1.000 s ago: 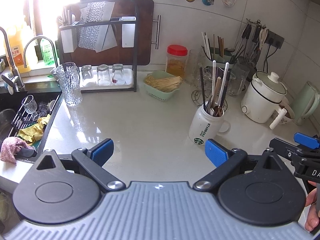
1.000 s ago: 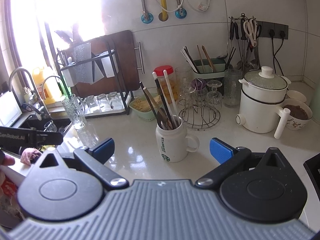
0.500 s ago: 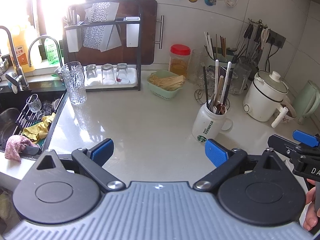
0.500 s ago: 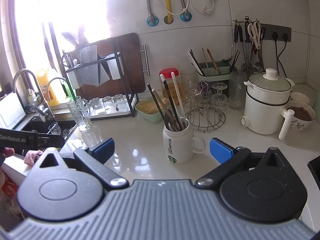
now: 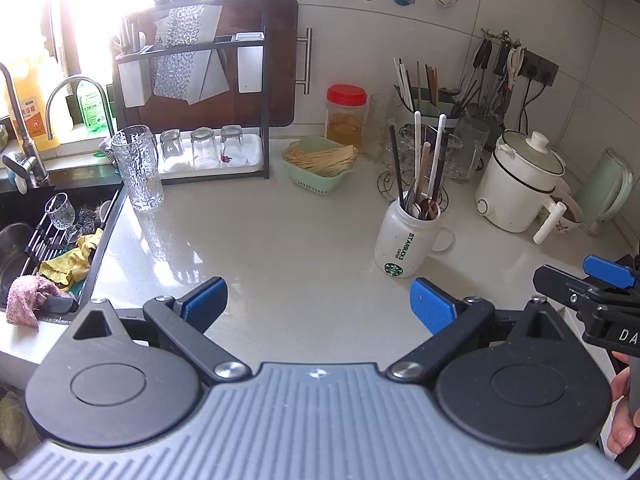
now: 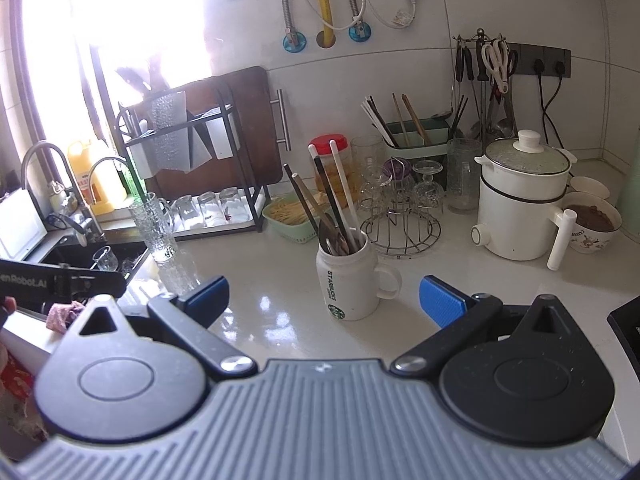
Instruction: Organize utensils
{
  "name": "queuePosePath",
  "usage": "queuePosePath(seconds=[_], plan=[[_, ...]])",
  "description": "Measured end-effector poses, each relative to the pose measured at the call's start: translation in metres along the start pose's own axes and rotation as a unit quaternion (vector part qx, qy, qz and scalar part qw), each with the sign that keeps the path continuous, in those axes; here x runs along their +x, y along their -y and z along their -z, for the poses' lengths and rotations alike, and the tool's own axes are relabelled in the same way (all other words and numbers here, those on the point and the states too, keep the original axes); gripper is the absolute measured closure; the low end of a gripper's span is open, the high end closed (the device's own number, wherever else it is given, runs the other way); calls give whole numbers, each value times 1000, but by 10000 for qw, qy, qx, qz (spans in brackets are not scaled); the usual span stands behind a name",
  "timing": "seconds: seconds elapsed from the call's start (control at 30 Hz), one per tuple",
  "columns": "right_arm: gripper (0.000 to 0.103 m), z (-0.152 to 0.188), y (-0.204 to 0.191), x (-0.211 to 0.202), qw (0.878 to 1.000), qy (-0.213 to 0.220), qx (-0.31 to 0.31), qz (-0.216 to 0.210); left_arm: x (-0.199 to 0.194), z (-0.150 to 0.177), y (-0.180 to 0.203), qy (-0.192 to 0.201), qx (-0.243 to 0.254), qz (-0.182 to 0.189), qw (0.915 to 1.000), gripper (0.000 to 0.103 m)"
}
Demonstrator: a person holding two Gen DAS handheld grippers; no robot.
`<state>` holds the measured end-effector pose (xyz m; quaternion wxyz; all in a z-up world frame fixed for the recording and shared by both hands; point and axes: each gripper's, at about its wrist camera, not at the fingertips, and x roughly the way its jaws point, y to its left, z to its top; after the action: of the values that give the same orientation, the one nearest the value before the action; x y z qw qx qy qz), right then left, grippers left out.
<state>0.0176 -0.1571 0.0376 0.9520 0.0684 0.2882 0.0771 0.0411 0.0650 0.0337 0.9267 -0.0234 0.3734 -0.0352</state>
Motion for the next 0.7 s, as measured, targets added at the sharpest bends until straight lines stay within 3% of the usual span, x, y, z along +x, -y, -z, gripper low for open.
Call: queuePosePath(seconds=[0.7], plan=[[0,-3,-5,-4,9999,84,-72,-92,-7,1,-4,77,-53,-12,10000,3]])
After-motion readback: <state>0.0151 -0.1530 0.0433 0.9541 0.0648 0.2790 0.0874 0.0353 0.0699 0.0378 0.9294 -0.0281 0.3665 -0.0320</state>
